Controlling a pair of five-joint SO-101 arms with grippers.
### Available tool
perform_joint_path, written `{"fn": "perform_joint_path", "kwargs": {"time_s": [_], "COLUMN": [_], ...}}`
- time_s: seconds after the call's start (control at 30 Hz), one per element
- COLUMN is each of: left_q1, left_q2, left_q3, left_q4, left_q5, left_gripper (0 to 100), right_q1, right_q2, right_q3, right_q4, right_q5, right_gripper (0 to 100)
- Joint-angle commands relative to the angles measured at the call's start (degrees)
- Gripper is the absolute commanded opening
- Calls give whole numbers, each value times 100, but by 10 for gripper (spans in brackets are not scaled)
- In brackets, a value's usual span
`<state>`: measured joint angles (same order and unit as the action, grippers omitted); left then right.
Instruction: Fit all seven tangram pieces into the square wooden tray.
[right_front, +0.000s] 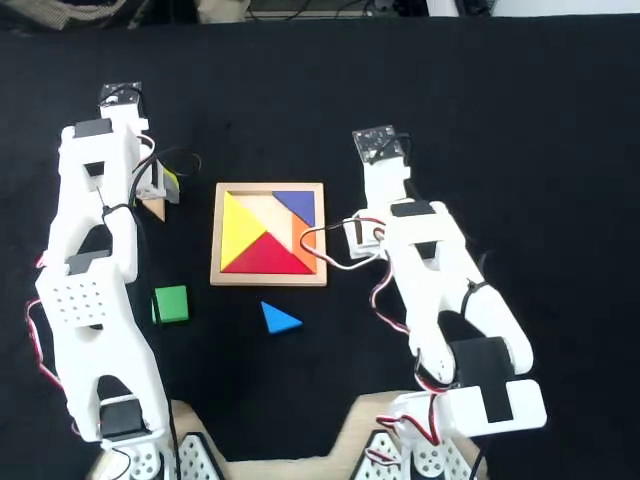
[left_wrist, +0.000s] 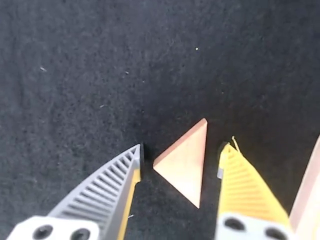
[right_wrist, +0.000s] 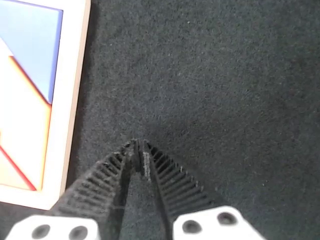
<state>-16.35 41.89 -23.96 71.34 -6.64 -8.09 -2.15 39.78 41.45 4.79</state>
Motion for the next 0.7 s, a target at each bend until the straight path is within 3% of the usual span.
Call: {"fn": "perform_joint_path", "kwargs": {"time_s": [0.0, 0.67], "left_q1": [-22, 75], "left_q2": [-44, -35], "left_q3": [-251, -251], "left_q4": [79, 79], "left_q5": [-70, -308], "left_gripper": [188, 184], "right_q1": [-88, -88], "right_q2": [-22, -31], "right_q3": [-321, -321], "right_q4": [-88, -88], "right_q5": [-35, -35], "right_gripper": [11, 11]}}
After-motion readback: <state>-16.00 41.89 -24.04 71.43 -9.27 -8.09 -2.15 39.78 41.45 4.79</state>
